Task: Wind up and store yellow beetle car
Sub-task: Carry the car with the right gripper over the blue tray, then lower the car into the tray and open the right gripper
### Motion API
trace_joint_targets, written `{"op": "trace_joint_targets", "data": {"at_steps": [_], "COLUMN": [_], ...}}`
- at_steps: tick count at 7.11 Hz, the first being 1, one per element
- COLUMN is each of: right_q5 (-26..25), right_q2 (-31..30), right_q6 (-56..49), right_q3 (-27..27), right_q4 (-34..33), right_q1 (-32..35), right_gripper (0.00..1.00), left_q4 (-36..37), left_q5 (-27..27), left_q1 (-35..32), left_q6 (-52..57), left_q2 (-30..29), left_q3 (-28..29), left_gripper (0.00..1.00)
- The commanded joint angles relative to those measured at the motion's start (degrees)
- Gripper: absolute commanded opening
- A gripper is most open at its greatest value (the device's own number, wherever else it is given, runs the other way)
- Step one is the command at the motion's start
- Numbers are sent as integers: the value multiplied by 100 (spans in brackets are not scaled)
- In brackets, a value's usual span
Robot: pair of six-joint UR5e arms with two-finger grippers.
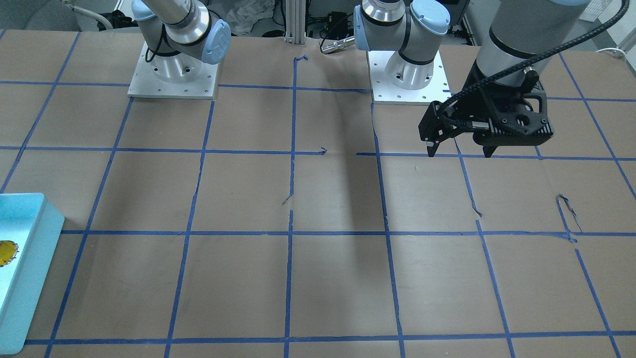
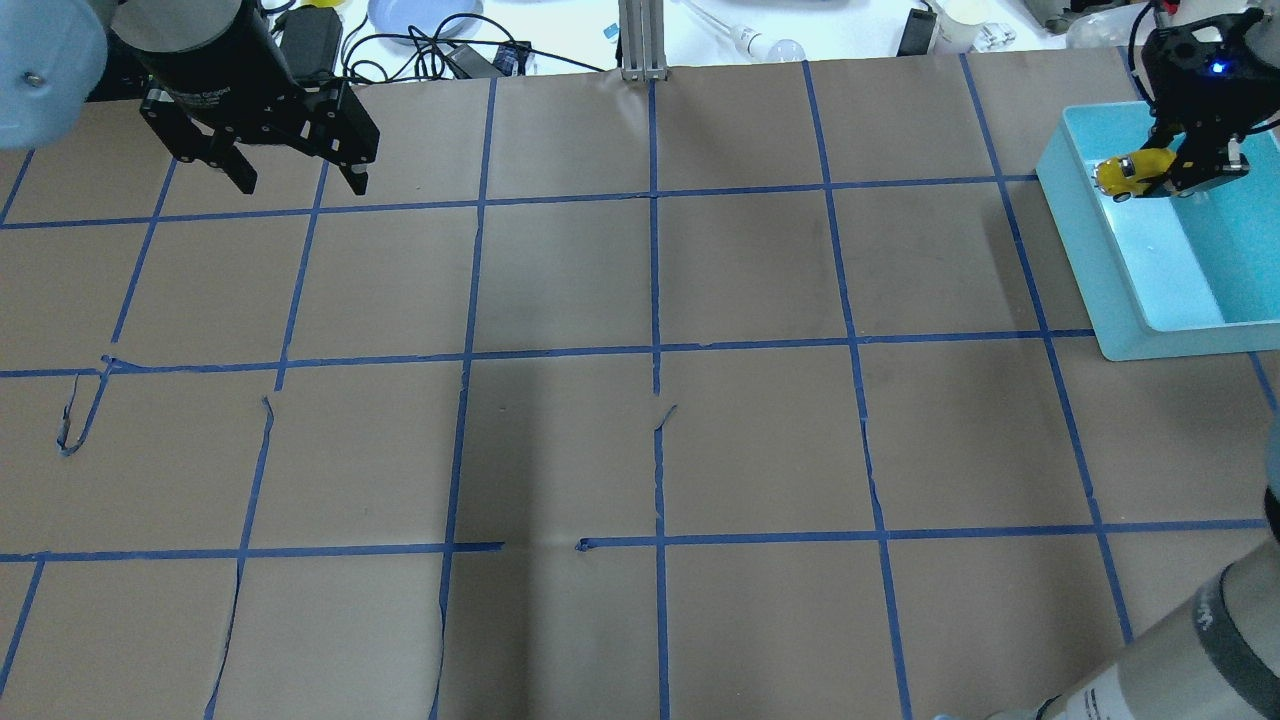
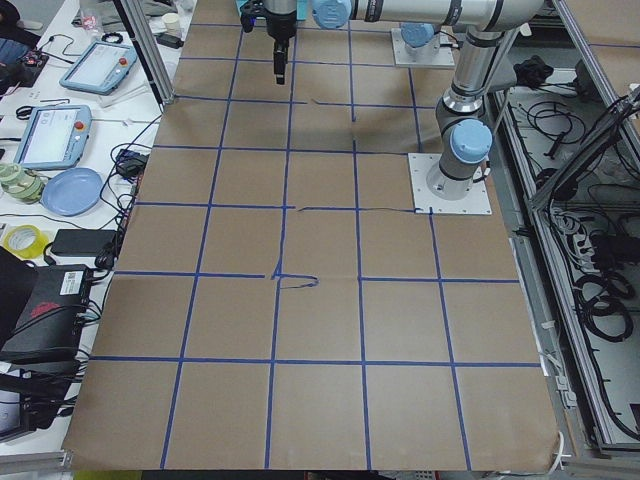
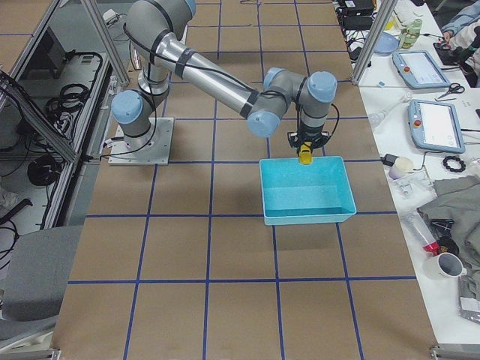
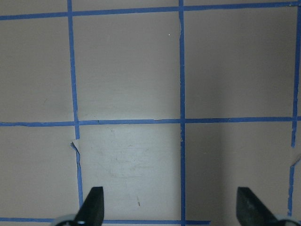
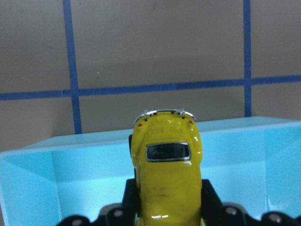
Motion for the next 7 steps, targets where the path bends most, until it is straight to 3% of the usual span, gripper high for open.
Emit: {"op": "trace_joint_targets", "data": {"at_steps": [1,4,5,6,7], "right_q5": [54,63,150,221,204], "right_q2": [712,1031,1111,1094,1024], "right_q6": [-596,-1361,-1451,-1400,-1312], "right_q3": [-47,50,50,50,-29], "right_q4": [-561,-977,-1144,-1137,-1102], "right_q1": [-510,-644,-644,-644,-644], "right_gripper": [17,24,50,99,100], "left_q4": [10,10,10,80,98], "left_q5": [-3,-3,-3,5,5], "left_q1": [-1,-1,-1,-1,-1], "left_q6": [0,0,0,0,0], "left_q2": [1,1,1,-7,1], "left_q3": [-21,-21,-21,-30,-30], "left_gripper": [100,100,100,100,100]}}
